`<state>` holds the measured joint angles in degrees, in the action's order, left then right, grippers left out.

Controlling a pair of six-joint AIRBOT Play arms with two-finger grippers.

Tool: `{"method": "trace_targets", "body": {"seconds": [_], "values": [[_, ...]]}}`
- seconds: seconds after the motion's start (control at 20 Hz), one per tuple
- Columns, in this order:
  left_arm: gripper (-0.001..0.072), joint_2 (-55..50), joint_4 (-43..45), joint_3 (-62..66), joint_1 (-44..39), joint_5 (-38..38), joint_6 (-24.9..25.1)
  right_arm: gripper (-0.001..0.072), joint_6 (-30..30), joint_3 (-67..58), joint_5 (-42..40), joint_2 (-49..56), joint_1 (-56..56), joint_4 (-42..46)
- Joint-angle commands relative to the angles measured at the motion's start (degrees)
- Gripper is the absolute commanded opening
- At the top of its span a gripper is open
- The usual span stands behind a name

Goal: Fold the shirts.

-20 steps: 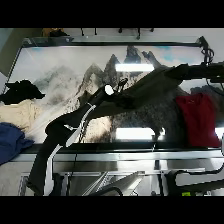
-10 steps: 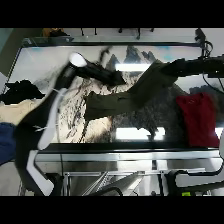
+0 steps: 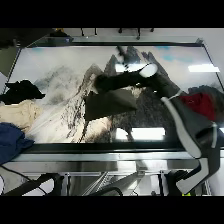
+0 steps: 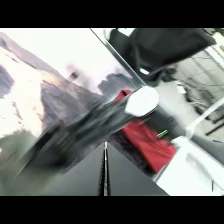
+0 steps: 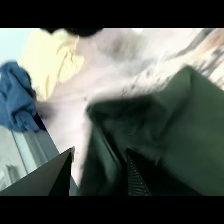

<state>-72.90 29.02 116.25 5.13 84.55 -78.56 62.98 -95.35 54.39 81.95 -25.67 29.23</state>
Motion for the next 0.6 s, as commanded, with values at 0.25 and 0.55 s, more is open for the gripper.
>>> {"method": "trace_targets", "body": {"seconds": [0.25,0.55], "values": [[0.0016,12.2,-0.2,-15.2,6.5,-1.6,5.1,0.0433,-3.1,-0.2,-3.9,1.6,-0.2,1.7],[0.0016,12.7,-0.4,-20.2,6.2,-3.6,5.9,0.0622,7.5,0.1,10.6,-1.6,22.1,17.9]]}}
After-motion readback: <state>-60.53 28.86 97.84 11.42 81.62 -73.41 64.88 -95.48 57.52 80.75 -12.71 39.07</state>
